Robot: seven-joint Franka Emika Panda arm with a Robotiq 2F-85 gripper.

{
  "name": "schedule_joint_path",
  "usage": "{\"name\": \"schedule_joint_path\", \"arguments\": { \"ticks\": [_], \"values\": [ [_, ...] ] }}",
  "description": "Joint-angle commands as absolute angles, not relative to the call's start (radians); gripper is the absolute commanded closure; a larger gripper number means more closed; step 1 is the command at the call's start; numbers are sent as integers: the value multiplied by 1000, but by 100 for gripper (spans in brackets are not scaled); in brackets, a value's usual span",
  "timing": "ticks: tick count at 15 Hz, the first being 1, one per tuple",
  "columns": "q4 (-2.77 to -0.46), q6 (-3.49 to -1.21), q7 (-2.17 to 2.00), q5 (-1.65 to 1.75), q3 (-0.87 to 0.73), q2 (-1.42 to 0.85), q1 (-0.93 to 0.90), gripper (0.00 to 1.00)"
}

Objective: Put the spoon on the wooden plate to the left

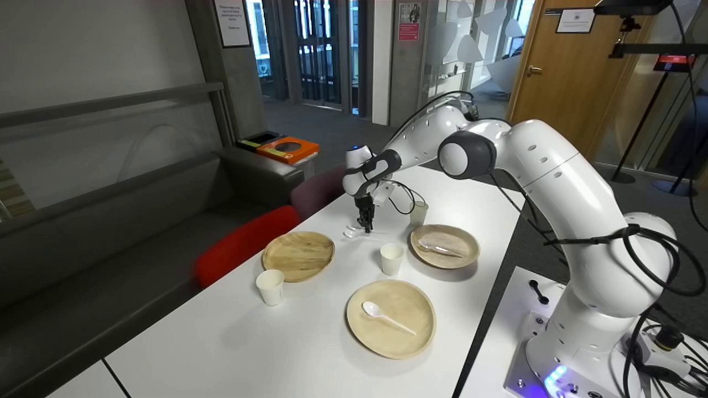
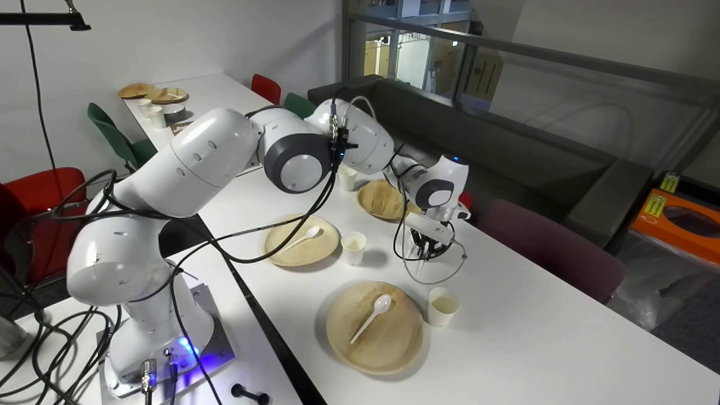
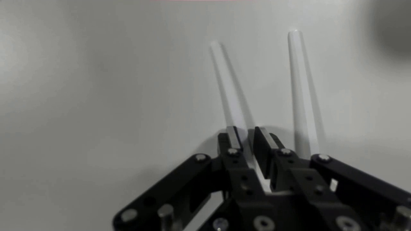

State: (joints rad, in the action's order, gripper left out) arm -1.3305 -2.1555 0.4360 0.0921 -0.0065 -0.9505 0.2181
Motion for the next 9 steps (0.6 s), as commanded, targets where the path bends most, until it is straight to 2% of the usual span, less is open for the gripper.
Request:
{"name": "schedule_joint_path", "arguments": {
  "ticks": [1, 9],
  "values": [
    [-1366, -2182, 408, 92, -10, -925, 208, 100],
    [-1396, -2232, 402, 96, -10, -893, 202, 99]
  ]
}}
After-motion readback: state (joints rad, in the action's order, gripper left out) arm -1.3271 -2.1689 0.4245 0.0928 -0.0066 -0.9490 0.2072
